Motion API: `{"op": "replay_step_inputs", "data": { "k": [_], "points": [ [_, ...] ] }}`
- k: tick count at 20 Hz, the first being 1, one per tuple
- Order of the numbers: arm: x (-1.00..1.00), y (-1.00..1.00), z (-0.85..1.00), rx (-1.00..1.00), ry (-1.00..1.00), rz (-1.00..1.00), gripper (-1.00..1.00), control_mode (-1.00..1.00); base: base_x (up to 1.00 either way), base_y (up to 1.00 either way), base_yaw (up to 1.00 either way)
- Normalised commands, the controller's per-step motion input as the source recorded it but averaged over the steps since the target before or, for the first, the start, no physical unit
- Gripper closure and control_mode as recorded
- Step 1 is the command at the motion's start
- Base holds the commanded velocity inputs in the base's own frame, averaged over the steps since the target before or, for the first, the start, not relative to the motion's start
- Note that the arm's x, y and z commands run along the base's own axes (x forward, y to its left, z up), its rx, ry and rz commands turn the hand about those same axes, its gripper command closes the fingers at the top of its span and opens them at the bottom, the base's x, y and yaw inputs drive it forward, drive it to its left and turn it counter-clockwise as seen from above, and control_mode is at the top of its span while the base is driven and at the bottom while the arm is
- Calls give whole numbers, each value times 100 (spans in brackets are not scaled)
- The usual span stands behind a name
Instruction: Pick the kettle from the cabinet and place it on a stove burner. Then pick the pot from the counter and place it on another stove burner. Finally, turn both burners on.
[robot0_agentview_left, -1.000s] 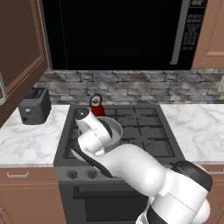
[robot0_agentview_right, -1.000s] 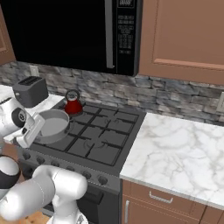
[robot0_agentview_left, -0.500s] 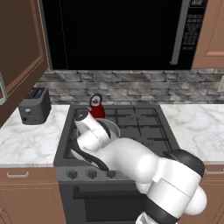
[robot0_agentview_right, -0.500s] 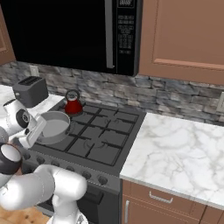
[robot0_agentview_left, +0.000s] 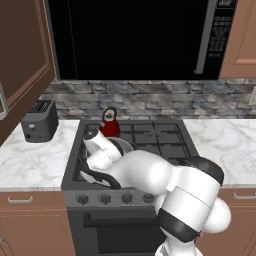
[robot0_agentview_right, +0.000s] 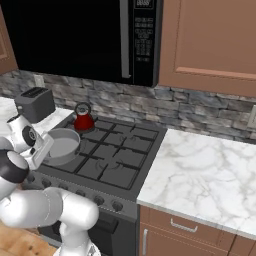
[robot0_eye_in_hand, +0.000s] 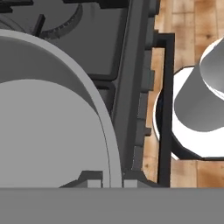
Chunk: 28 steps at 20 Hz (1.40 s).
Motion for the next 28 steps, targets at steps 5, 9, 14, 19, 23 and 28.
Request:
{"op": "replay_step_inputs", "data": {
  "k": [5,9,14,19,23,28],
  "points": [
    [18,9,-14,0,1,0,100,-100,0,0,0],
    [12,5,-14,0,0,0,100,-100,0,0,0],
    [11,6,-9,0,0,0,100,-100,0,0,0],
    [11,8,-11,0,0,0,-100,-100,0,0,0],
    [3,5,-3,0,0,0,-100,-100,0,0,0],
    [-14,0,0,0,0,0,-100,-100,0,0,0]
  ]
}}
